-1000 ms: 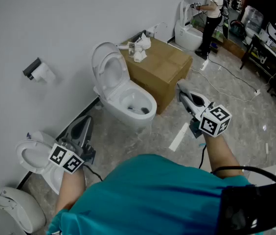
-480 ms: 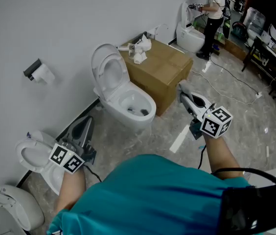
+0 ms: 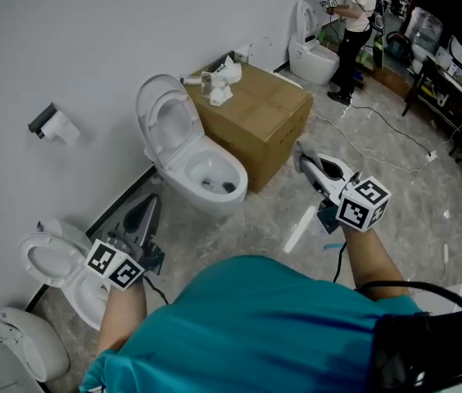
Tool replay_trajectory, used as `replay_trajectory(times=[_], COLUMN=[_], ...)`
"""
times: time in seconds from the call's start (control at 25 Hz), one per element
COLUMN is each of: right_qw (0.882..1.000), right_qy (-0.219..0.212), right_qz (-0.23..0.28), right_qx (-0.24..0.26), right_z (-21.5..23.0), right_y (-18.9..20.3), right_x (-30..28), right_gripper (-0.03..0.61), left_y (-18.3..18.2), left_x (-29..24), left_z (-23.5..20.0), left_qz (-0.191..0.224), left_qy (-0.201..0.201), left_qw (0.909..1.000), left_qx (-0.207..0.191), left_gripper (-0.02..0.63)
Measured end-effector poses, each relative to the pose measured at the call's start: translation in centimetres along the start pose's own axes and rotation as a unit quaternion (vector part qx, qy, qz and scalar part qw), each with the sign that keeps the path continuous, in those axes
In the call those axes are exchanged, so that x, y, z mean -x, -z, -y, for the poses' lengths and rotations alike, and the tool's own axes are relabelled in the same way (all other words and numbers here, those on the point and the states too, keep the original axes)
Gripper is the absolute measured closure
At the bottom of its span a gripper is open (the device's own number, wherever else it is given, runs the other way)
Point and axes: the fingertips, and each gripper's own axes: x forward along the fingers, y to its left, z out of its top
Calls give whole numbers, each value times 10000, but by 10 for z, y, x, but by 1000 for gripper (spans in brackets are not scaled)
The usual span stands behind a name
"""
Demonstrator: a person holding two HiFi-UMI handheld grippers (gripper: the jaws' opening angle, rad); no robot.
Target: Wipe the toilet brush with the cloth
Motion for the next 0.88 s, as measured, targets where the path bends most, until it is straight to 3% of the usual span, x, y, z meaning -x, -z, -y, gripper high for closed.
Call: replay_trajectory(times=[0.24, 0.44, 0.64, 0.88], right_qw=[9999, 9996, 9997, 9997], right_qy=[-90, -82, -35, 201], right_qz=[-5, -90, -180, -67], right_qx=[-121, -247, -171, -156], right_z=[25, 34, 34, 31], right_y=[9, 22, 27, 11], right_x=[9, -13, -67, -165], right_gripper=[560, 558, 558, 558], left_y=[19, 26, 32, 17], left_x=[-28, -37, -46, -62], left_z=[13, -12, -70, -173], left_qz=[-177, -217, -196, -197], left_qy=[69, 60, 239, 583], left_qw=[9998, 9996, 9991, 9975], left_qx=[90, 174, 301, 348], left_gripper=[604, 604, 604, 604])
